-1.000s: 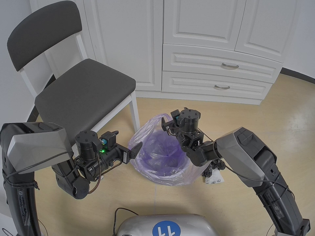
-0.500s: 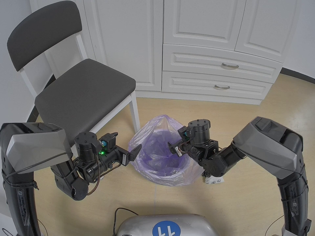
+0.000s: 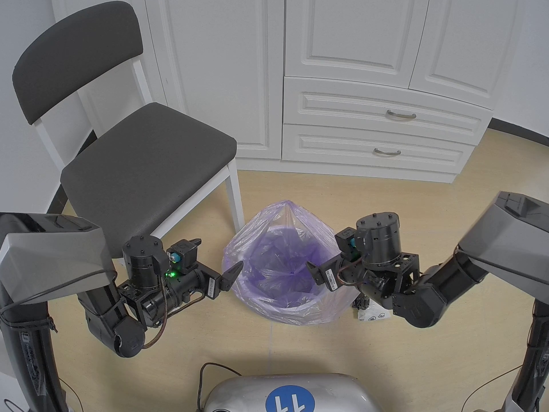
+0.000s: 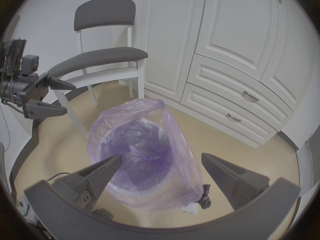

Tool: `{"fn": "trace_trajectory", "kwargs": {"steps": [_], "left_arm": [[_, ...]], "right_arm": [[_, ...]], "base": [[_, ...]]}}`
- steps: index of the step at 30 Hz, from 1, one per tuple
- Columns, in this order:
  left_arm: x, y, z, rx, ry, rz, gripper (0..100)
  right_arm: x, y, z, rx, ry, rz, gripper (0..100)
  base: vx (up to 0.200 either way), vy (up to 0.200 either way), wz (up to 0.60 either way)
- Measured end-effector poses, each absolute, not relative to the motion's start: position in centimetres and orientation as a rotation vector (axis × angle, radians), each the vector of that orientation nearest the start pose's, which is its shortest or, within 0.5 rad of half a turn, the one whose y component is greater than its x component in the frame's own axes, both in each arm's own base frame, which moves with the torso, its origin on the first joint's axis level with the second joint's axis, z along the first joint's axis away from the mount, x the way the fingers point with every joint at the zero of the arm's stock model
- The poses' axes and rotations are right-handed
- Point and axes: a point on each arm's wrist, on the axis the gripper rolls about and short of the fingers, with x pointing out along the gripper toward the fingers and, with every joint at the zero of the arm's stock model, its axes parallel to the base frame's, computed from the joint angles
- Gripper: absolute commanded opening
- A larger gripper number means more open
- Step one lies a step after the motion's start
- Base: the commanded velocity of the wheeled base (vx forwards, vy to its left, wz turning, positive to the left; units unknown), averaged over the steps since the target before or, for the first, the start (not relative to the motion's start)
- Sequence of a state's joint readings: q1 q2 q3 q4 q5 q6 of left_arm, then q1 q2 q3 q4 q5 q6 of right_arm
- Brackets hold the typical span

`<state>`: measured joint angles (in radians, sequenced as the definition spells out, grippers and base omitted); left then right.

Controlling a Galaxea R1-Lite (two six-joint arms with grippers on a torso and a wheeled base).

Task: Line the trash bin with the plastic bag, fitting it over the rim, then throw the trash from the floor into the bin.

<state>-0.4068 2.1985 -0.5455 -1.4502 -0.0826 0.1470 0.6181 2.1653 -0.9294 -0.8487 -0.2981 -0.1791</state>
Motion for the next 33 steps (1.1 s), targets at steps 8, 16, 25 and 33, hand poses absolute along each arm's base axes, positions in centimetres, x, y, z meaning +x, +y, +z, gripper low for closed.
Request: {"fn": "trace_trajectory", "kwargs": {"steps": [8, 16, 25, 33], "left_arm": [[29.0, -12.9, 5.1, 0.184, 0.207, -0.504, 100], [26.2, -12.5, 6.9, 0.203, 0.328, -0.535, 100], [23.6, -11.7, 8.2, 0.233, 0.600, -0.523, 100], [22.8, -11.7, 12.1, 0.145, 0.728, -0.500, 100]], "right_arm": [[27.9, 20.6, 7.7, -0.259, 0.337, 0.332, 100], [24.7, 19.7, 8.4, -0.166, 0.263, 0.304, 100], [23.6, 19.4, 7.8, -0.105, 0.259, 0.308, 100], [23.2, 19.7, 7.4, -0.094, 0.265, 0.320, 100]], "base": [[0.000, 0.000, 0.00], [0.000, 0.000, 0.00], [0.000, 0.000, 0.00], [0.000, 0.000, 0.00]]}}
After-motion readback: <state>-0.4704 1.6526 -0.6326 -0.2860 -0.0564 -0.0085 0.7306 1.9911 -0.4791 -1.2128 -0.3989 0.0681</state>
